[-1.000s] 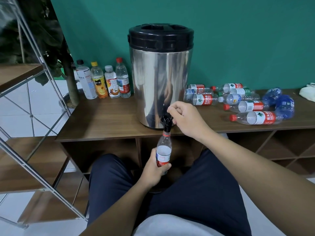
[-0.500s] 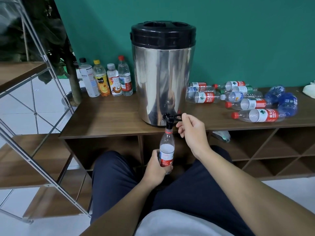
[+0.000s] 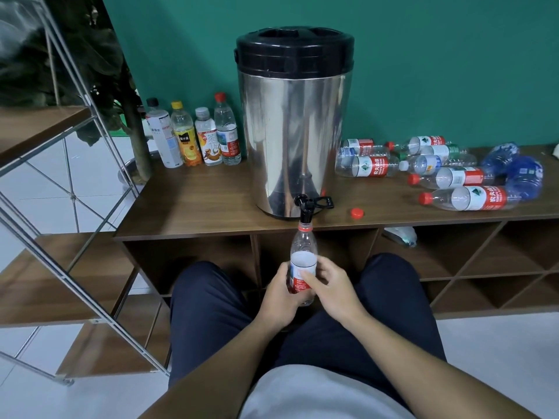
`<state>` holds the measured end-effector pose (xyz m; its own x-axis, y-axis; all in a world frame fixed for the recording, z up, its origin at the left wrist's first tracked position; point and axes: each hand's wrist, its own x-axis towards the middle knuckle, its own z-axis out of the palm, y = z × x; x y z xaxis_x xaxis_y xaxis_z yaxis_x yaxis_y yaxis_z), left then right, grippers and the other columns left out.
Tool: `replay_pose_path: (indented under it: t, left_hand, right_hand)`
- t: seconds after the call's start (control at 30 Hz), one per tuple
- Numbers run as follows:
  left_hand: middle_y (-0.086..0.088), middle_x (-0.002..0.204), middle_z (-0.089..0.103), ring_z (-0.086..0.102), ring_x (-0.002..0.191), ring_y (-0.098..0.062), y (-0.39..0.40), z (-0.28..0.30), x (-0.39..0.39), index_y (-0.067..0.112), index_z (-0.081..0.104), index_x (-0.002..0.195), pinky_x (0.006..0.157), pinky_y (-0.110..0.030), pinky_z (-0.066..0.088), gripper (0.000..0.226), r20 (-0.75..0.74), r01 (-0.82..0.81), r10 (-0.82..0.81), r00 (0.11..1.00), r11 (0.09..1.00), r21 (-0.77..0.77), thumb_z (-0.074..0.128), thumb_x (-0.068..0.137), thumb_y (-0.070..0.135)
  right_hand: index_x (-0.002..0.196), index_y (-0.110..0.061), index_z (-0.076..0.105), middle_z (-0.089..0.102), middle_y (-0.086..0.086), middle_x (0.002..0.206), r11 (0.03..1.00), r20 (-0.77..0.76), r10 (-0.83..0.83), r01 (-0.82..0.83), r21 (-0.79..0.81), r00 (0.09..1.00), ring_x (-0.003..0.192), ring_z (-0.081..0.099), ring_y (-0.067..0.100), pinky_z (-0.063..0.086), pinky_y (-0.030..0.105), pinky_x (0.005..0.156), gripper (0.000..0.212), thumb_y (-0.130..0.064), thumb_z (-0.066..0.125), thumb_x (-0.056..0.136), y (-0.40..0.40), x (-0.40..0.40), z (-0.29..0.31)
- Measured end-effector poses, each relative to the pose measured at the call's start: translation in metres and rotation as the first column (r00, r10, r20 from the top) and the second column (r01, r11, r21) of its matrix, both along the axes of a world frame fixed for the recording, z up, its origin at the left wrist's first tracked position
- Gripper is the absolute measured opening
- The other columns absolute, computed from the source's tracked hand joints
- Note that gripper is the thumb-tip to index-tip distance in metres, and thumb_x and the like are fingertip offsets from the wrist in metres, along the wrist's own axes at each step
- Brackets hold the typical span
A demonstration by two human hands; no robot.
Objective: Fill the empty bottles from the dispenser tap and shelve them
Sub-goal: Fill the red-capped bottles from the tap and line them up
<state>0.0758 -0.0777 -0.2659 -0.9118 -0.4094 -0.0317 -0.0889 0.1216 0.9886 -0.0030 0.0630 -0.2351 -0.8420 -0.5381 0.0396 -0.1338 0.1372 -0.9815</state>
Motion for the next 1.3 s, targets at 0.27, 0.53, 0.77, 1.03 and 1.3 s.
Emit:
replay_pose_path:
  t: [0.27,0.53,0.77,1.03,1.3]
  left_hand:
    - [0.009,0.129,0.079,0.077,0.12,-0.011,-0.003,-0.002,0.005,0.027,0.062,0.145,0.1,-0.03,0.064,0.071,-0.003,0.045,-0.045,0.999,0.998,-0.039,0.094,0.085,0.007]
    - [0.012,0.132,0.078,0.075,0.123,-0.007,-0.004,-0.002,0.007,0.027,0.06,0.15,0.1,-0.025,0.061,0.072,0.001,0.064,-0.064,0.998,0.997,-0.046,0.093,0.089,0.007]
    - [0.014,0.134,0.077,0.073,0.126,-0.006,-0.006,-0.004,0.006,0.028,0.06,0.15,0.109,-0.031,0.061,0.07,0.02,0.069,-0.068,0.997,0.994,-0.079,0.094,0.09,0.013]
    - [0.014,0.135,0.076,0.072,0.127,-0.006,-0.007,-0.004,0.007,0.029,0.06,0.15,0.11,-0.034,0.061,0.07,0.028,0.078,-0.076,0.997,0.994,-0.079,0.093,0.091,0.012]
    - [0.014,0.135,0.077,0.072,0.127,-0.007,-0.006,-0.002,0.009,0.029,0.06,0.151,0.111,-0.036,0.061,0.07,0.031,0.08,-0.078,0.996,0.994,-0.078,0.092,0.091,0.011]
  right_hand:
    - [0.133,-0.024,0.073,0.081,-0.008,0.123,0.999,0.046,0.053,-0.053,0.007,0.998,0.115,0.078,0.014,0.063,0.043,0.103,0.04,-0.009,0.083,0.097,0.011,0.003,-0.004]
    - [0.133,-0.023,0.072,0.082,-0.008,0.121,0.999,0.039,0.045,-0.045,0.015,0.998,0.114,0.078,0.013,0.063,0.033,0.099,0.045,0.0,0.081,0.095,0.01,0.003,-0.006]
    - [0.138,-0.02,0.071,0.082,-0.008,0.122,0.999,0.023,0.037,-0.038,0.027,0.999,0.114,0.078,0.012,0.064,0.036,0.1,0.047,-0.002,0.081,0.096,0.008,0.001,-0.011]
    - [0.143,-0.019,0.069,0.081,-0.007,0.125,0.998,0.022,0.054,-0.055,0.028,0.998,0.116,0.078,0.013,0.064,0.036,0.101,0.049,-0.004,0.081,0.097,0.009,0.0,-0.013]
    - [0.143,-0.018,0.069,0.081,-0.007,0.124,0.998,0.02,0.058,-0.059,0.03,0.998,0.115,0.078,0.012,0.064,0.037,0.1,0.048,-0.006,0.081,0.098,0.009,0.0,-0.015]
